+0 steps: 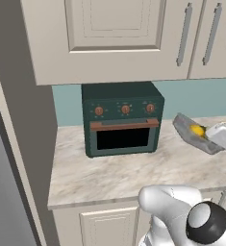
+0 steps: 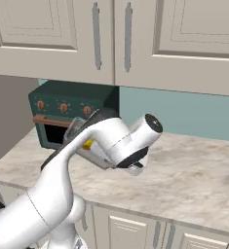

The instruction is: Take the broccoli and lemon out of the freezer and place them in the tupperware container on the counter. Then put the tupperware containing the vegetables back in the freezer.

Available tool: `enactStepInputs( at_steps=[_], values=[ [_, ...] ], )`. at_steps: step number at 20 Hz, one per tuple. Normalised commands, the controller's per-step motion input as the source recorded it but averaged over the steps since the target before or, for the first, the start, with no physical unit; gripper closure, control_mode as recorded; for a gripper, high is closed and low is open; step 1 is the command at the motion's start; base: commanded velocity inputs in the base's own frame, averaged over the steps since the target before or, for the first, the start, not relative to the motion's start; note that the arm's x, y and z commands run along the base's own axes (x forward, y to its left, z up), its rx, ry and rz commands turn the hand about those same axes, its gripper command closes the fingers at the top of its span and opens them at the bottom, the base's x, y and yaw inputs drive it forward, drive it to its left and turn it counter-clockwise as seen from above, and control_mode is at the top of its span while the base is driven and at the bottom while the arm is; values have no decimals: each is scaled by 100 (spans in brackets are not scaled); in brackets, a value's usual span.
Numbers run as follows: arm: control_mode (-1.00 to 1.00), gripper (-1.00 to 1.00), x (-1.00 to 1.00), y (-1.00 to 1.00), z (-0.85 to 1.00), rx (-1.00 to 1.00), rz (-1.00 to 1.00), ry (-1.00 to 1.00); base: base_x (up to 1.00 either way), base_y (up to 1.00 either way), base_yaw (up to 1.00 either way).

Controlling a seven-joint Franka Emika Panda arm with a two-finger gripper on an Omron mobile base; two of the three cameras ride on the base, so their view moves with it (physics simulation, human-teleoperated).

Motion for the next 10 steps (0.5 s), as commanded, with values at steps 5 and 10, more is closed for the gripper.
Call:
enactStepInputs(
  at_steps=[5, 10],
  values=[
    [-100, 100, -49, 69, 71, -16, 0, 0, 0, 0, 0],
    [-100, 100, -43, 49, 49, -17, 0, 2, 0, 0, 0]
  ],
)
